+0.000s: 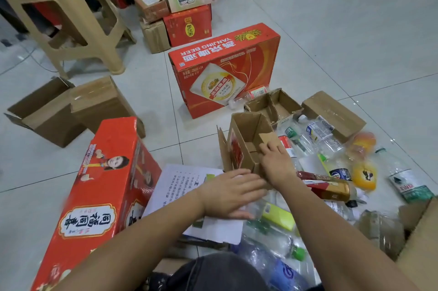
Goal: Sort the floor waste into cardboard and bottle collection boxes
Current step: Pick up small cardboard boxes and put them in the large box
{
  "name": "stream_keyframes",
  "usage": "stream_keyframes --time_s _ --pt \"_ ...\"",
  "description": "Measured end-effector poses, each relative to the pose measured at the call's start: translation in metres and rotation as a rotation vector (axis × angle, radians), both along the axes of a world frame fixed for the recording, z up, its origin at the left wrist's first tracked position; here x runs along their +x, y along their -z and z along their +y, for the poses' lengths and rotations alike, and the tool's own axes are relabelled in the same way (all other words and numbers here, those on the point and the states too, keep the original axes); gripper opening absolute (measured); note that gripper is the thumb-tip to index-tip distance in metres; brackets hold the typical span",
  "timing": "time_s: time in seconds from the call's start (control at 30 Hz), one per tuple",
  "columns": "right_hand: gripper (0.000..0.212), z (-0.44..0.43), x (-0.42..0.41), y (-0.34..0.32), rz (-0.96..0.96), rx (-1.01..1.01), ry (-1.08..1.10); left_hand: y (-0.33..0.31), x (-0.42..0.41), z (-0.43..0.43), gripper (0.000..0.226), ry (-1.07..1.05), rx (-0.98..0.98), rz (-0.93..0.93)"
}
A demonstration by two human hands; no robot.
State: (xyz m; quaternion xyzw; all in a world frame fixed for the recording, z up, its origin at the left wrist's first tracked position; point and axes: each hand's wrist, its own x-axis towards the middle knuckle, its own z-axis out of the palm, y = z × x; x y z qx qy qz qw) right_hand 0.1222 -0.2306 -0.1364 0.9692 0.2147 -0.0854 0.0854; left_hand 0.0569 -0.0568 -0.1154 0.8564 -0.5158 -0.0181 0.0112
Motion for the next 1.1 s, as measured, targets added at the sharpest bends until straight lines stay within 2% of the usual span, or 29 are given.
stream_keyframes --time_s 0.07,0.17,0.23,0.3,0.37,0.43,0.53,0.6,0.67,0.73,0.8,0.9,1.03,1.1 --pt "0.032 0.005 0.001 0.003 0.030 -0.023 -0.009 0.007 -0.004 -0.007 0.059 0.203 0.120 0.068" --pt "0.027 0.005 0.004 0.006 0.115 -0.011 0.034 0.005 -0.007 -0.011 0.057 0.212 0.433 0.117" --pt "0.028 0.001 0.004 0.008 0.154 0.002 0.050 -0.006 0.000 -0.005 0.053 0.162 0.421 0.113" --pt "0.031 -0.002 0.004 0.008 0.174 0.008 0.058 -0.024 0.013 0.007 0.044 0.093 0.294 0.107" --pt "0.031 -0.004 0.003 0.007 0.168 0.021 0.054 -0.050 0.030 0.020 0.038 -0.039 0.264 0.121" --pt "0.032 -0.004 0.002 0.005 0.160 0.024 0.044 -0.079 0.044 0.030 0.033 -0.207 0.355 0.199" --pt "0.030 -0.002 0.001 0.004 0.166 0.012 0.050 -0.115 0.060 0.045 0.017 -0.378 0.598 0.461" --pt "0.029 0.000 0.001 0.004 0.182 0.009 0.062 -0.117 0.065 0.058 0.036 -0.430 0.791 0.638" --pt "0.029 0.003 0.000 0.003 0.194 -0.002 0.057 -0.106 0.063 0.071 0.062 -0.425 0.981 0.718" --pt "0.029 0.007 -0.002 0.001 0.194 -0.005 0.048 -0.092 0.056 0.081 0.074 -0.296 1.102 0.644" --pt "0.029 0.011 -0.004 -0.003 0.201 -0.011 0.058 -0.075 0.049 0.095 0.081 -0.195 1.145 0.502" --pt "0.030 0.012 -0.007 -0.007 0.237 -0.013 0.086 -0.046 0.039 0.113 0.081 -0.226 1.142 0.423" --pt "0.032 0.014 -0.008 -0.010 0.294 -0.029 0.103 -0.047 0.031 0.121 0.049 -0.394 1.257 0.555" --pt "0.031 0.015 -0.007 -0.008 0.307 -0.020 0.105 -0.060 0.035 0.125 0.035 -0.433 1.132 0.524"
